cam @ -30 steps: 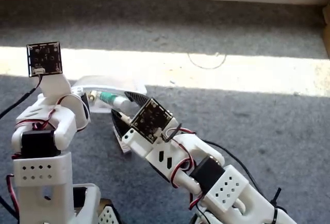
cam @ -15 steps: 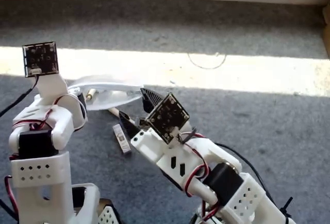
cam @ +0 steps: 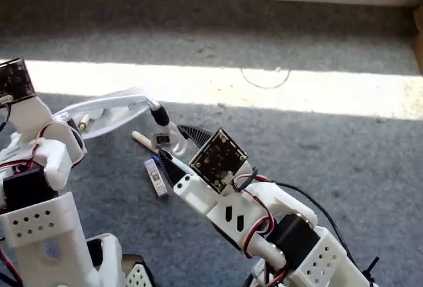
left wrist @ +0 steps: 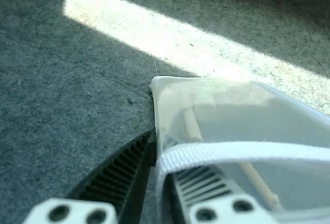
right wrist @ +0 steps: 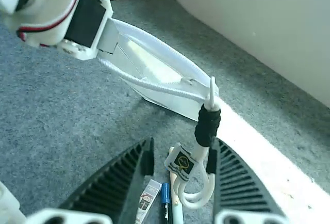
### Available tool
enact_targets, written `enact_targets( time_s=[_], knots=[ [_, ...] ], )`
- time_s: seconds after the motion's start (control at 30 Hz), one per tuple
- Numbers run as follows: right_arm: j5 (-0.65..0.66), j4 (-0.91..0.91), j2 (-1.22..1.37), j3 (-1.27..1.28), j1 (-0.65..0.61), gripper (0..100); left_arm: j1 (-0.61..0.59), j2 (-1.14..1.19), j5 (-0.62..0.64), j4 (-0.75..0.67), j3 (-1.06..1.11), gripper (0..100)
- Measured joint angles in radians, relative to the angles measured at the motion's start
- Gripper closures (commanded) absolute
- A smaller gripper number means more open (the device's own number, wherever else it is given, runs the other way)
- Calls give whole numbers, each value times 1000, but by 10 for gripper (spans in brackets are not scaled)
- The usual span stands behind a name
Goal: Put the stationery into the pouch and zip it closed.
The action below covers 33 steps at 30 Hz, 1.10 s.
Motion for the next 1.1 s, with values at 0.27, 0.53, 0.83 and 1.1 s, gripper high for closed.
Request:
enact_targets(
  time_s=[0.27, 0.53, 0.83, 1.1],
  knots=[
    [5, 0, 98, 0, 0, 843, -31, 0, 2, 0, 0, 993],
    [5, 0, 353, 0, 0, 843, -61, 0, 5, 0, 0, 993],
    [55, 0, 523, 0, 0, 843, -112, 0, 28, 0, 0, 993],
    [83, -57, 643, 0, 35, 843, -112, 0, 28, -2, 0, 993]
  ],
)
